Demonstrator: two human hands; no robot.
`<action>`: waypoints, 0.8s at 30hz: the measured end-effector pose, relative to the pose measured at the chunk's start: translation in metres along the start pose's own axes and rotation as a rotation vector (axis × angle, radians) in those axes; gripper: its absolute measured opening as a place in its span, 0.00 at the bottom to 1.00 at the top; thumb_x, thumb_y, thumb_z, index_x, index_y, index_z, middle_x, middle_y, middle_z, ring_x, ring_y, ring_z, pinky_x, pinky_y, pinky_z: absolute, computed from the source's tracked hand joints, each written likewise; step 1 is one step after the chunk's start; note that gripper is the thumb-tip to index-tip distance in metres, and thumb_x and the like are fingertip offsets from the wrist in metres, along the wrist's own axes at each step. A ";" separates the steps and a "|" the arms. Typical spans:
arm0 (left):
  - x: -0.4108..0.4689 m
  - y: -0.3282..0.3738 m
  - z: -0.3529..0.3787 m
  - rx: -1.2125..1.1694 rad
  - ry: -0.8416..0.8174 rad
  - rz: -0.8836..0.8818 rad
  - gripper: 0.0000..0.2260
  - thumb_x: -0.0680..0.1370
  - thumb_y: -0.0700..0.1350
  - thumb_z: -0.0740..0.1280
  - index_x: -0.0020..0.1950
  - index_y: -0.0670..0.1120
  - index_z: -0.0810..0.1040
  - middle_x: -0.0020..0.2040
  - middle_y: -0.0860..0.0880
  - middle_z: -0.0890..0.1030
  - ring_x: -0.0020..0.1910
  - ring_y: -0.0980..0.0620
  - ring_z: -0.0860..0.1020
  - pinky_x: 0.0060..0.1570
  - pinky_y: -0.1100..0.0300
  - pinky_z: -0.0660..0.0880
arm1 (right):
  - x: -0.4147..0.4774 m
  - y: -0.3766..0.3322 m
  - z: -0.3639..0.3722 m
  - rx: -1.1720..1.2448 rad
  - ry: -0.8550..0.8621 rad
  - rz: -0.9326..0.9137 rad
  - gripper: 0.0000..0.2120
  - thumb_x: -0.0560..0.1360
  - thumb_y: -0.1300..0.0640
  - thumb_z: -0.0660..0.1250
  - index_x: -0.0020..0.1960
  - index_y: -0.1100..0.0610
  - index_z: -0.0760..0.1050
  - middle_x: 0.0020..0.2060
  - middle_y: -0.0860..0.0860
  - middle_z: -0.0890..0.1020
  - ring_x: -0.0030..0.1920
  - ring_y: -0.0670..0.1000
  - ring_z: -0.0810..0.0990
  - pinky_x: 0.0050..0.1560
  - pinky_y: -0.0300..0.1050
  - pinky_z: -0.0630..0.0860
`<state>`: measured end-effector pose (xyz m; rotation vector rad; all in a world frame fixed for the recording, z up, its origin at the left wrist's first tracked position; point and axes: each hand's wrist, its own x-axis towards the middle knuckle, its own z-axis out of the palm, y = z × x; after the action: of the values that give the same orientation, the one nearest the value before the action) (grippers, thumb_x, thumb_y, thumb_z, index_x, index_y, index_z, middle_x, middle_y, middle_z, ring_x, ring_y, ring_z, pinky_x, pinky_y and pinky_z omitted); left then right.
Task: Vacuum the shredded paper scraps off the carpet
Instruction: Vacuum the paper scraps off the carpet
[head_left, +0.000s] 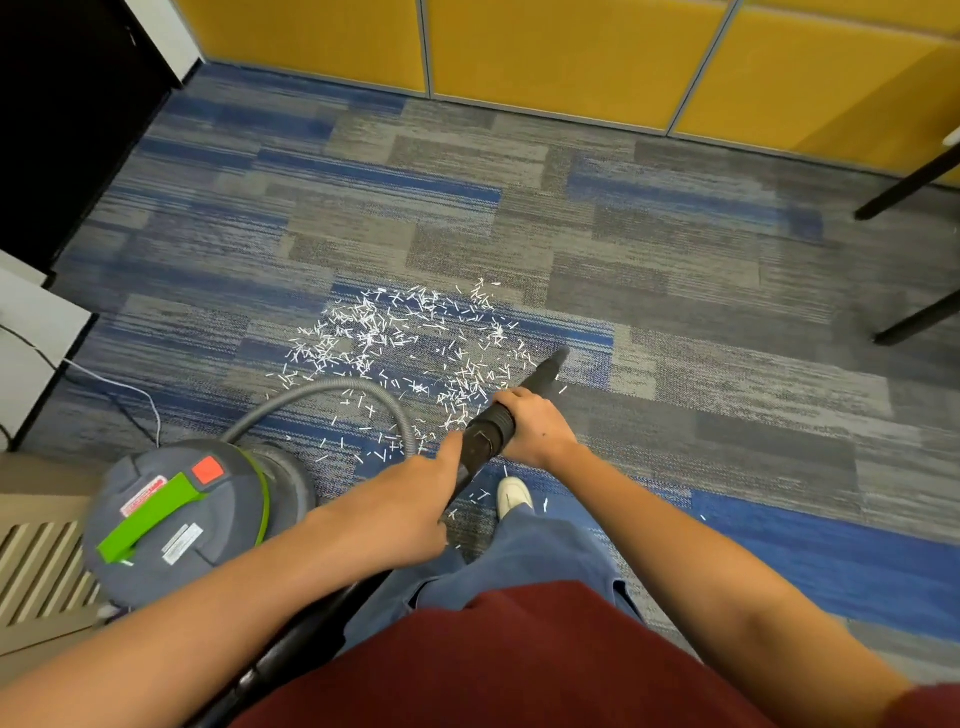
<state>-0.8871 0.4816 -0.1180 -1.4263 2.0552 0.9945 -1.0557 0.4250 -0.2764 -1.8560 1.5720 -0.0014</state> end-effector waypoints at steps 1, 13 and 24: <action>-0.002 -0.001 0.000 -0.010 0.005 -0.010 0.27 0.76 0.37 0.63 0.70 0.47 0.54 0.38 0.51 0.68 0.38 0.49 0.72 0.36 0.59 0.68 | 0.003 -0.004 0.001 0.011 -0.005 -0.011 0.21 0.68 0.54 0.73 0.59 0.56 0.73 0.53 0.55 0.77 0.52 0.59 0.79 0.55 0.55 0.76; 0.000 -0.027 -0.013 -0.220 0.121 -0.182 0.25 0.76 0.38 0.63 0.68 0.46 0.55 0.41 0.49 0.70 0.35 0.53 0.72 0.29 0.62 0.67 | 0.056 -0.061 -0.019 -0.309 -0.034 -0.086 0.20 0.73 0.56 0.69 0.63 0.53 0.68 0.55 0.54 0.76 0.54 0.57 0.77 0.52 0.54 0.77; 0.058 -0.015 -0.044 -0.414 0.292 -0.306 0.23 0.75 0.35 0.64 0.66 0.42 0.57 0.52 0.41 0.75 0.49 0.41 0.78 0.49 0.49 0.77 | 0.084 -0.085 -0.067 -0.130 0.044 -0.008 0.14 0.77 0.66 0.59 0.63 0.62 0.68 0.53 0.63 0.77 0.49 0.62 0.77 0.40 0.48 0.69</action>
<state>-0.8927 0.4092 -0.1351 -2.1362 1.7990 1.1783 -0.9876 0.3208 -0.2188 -1.9741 1.6284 0.0583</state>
